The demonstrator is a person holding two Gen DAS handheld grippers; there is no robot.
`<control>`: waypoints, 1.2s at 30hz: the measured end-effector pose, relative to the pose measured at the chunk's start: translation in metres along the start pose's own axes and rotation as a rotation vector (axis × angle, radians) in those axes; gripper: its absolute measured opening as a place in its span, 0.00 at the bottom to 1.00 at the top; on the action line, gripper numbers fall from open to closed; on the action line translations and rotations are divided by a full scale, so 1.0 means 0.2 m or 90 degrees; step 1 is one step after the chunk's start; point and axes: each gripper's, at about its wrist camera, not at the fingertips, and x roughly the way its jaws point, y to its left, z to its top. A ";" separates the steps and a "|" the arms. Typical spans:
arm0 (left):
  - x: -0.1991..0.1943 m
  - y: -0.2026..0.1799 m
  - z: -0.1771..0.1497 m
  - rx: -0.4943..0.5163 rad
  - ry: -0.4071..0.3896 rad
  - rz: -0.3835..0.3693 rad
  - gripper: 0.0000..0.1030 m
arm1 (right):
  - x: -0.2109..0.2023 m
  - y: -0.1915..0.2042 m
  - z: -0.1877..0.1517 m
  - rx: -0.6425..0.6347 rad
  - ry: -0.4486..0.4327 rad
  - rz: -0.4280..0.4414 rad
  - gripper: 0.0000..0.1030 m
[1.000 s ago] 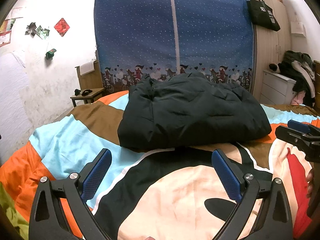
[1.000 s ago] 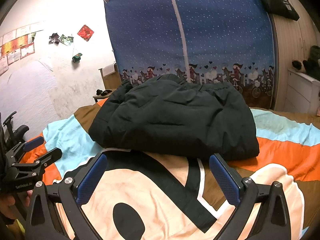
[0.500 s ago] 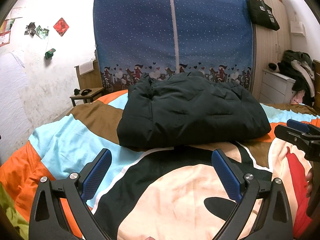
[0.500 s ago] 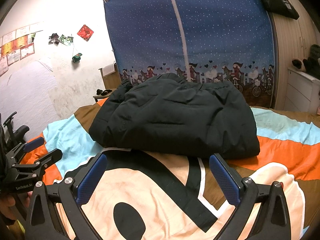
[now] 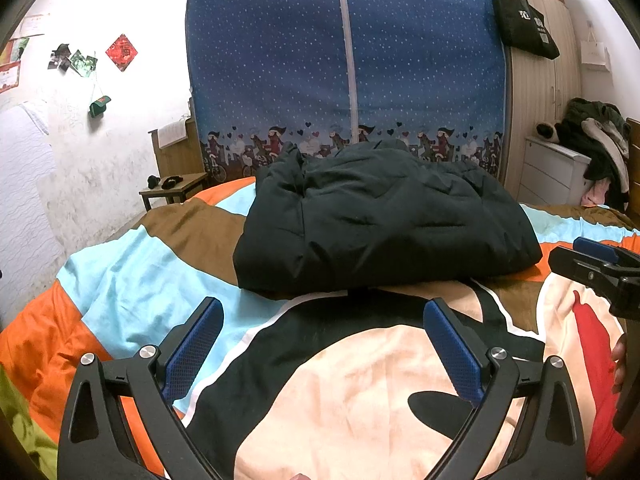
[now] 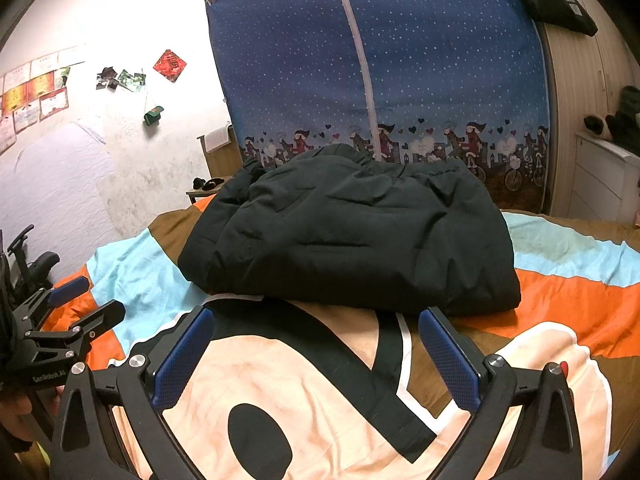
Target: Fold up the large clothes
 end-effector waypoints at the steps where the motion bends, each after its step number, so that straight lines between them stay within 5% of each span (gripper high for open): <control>1: 0.00 0.00 -0.01 0.001 0.000 0.000 0.95 | 0.00 0.00 -0.01 0.001 0.001 0.000 1.00; 36: -0.01 0.00 -0.06 0.011 0.009 0.001 0.95 | 0.00 0.00 -0.01 0.005 0.007 0.001 1.00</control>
